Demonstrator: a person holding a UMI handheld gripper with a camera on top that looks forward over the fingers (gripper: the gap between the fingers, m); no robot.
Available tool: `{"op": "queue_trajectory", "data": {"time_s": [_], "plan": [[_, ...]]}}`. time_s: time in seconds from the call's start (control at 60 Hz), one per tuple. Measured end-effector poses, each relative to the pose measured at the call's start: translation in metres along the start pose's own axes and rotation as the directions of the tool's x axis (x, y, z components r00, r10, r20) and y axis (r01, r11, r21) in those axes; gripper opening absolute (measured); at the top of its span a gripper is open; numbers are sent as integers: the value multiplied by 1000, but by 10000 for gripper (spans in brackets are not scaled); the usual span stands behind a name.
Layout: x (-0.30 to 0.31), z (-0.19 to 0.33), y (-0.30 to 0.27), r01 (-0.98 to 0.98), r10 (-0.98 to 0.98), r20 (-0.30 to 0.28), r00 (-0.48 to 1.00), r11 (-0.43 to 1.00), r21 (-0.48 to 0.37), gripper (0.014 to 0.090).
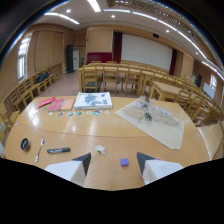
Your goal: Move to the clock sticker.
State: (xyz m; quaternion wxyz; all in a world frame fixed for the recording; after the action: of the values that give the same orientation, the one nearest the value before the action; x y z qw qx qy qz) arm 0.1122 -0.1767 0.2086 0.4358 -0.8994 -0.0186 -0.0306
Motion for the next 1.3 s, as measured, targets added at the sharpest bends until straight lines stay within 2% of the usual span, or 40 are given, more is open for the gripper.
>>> {"op": "queue_trajectory", "data": {"time_s": [0.167, 0.533, 0.7, 0.85, 1.117, 1.3], "plan": [[-16, -5, 2, 5, -5, -21, 1000, 1000, 4, 866], [-119, -9, -13, 13, -11, -41, 999, 998, 57, 865], [-172, 7, -25, 22, -21, -11, 1000, 998, 57, 865], [-217, 49, -42, 38, -39, 27, 999, 998, 55, 865], [-272, 176, -74, 39, -39, 68, 997, 999, 8, 865], [-288, 265, -86, 0, 2, 66, 998, 999, -42, 866]]}}
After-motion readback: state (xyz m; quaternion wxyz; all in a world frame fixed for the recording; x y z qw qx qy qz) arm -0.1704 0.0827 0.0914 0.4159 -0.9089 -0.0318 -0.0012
